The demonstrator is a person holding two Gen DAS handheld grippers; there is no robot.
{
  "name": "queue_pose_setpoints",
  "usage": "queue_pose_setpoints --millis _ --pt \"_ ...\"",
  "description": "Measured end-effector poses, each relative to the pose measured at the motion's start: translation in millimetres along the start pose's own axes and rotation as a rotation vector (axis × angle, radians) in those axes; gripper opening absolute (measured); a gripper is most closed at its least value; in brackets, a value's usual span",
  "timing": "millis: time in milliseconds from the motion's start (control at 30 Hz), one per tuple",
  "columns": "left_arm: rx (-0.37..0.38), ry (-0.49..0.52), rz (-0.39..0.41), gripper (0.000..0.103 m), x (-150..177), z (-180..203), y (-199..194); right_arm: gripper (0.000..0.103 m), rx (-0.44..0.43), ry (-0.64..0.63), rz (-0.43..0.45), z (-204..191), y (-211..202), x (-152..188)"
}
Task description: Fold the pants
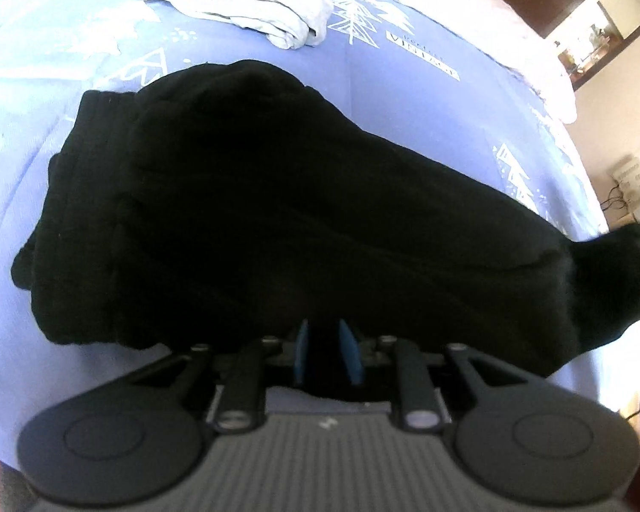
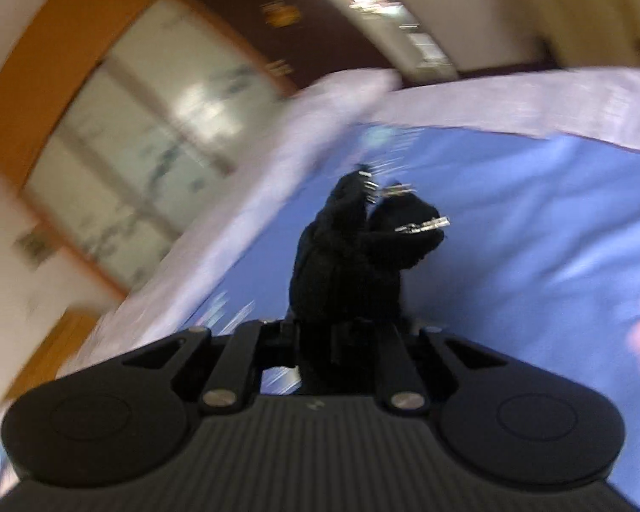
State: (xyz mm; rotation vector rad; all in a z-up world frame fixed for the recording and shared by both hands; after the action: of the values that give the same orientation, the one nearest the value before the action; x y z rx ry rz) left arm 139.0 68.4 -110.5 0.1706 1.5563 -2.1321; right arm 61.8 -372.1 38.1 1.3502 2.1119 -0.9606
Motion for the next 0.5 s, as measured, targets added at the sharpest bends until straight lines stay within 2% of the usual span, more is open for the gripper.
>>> queue_pose_setpoints --millis 67,167,233,267,333,367,400,433,500 --pt "0.01 0.0 -0.001 0.02 2 -1 -1 0.014 -0.041 -0.114 -0.065 -41 12 32" --pt "0.02 -0.001 -0.005 0.023 6 -2 -1 0.014 -0.101 -0.26 -0.195 -95 33 100" --pt "0.026 -0.007 -0.009 0.025 9 -7 -2 0.014 -0.087 -0.367 -0.297 -116 56 151" --pt "0.027 -0.012 -0.012 0.027 10 -9 -2 0.015 -0.049 -0.432 -0.364 -119 70 181" --pt "0.033 -0.022 -0.018 0.027 13 -14 -2 0.034 0.005 -0.534 -0.492 -113 99 230" --pt "0.037 -0.026 -0.019 0.028 14 -16 -3 0.038 0.007 -0.594 -0.476 -112 107 242" --pt "0.043 -0.028 -0.015 0.03 15 -18 -6 0.047 0.008 -0.684 -0.425 -121 101 248" --pt "0.047 -0.027 -0.01 0.032 15 -21 -8 0.06 0.001 -0.744 -0.443 -130 96 254" --pt "0.055 -0.035 0.004 0.038 17 -27 -13 0.063 -0.043 -0.771 -0.456 -141 86 251"
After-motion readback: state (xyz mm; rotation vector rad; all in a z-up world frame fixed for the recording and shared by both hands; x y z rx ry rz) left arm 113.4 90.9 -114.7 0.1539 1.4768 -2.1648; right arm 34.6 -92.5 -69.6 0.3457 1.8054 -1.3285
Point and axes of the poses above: each gripper's, at about its wrist camera, not at the fingertips, and y roughly the way its jaws point, z to its right, x to its underside, the point moved 10 cm from there along y, roughly the way its jaws point, and after that the axes turned 4 degrees about -x, right-handed, at the moved point
